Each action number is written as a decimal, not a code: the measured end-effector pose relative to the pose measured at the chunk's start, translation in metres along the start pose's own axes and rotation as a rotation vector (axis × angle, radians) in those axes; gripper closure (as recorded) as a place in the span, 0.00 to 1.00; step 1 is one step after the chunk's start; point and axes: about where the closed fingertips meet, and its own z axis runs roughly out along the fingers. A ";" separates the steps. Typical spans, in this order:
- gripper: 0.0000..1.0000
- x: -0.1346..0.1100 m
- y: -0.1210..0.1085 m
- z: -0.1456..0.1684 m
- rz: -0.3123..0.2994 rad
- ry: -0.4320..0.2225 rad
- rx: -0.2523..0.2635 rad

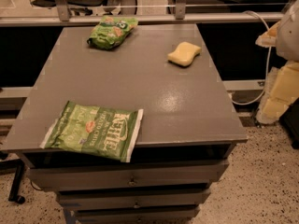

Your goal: Move sponge near green jalapeno chip bag

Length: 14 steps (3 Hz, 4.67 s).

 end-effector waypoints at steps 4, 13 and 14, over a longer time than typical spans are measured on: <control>0.00 -0.005 -0.061 0.057 0.028 -0.165 0.073; 0.00 -0.126 -0.238 0.221 0.386 -0.650 0.200; 0.17 -0.123 -0.255 0.227 0.411 -0.656 0.237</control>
Offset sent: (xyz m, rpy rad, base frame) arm 0.0035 -0.0004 -0.0027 0.0347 -0.0058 0.0020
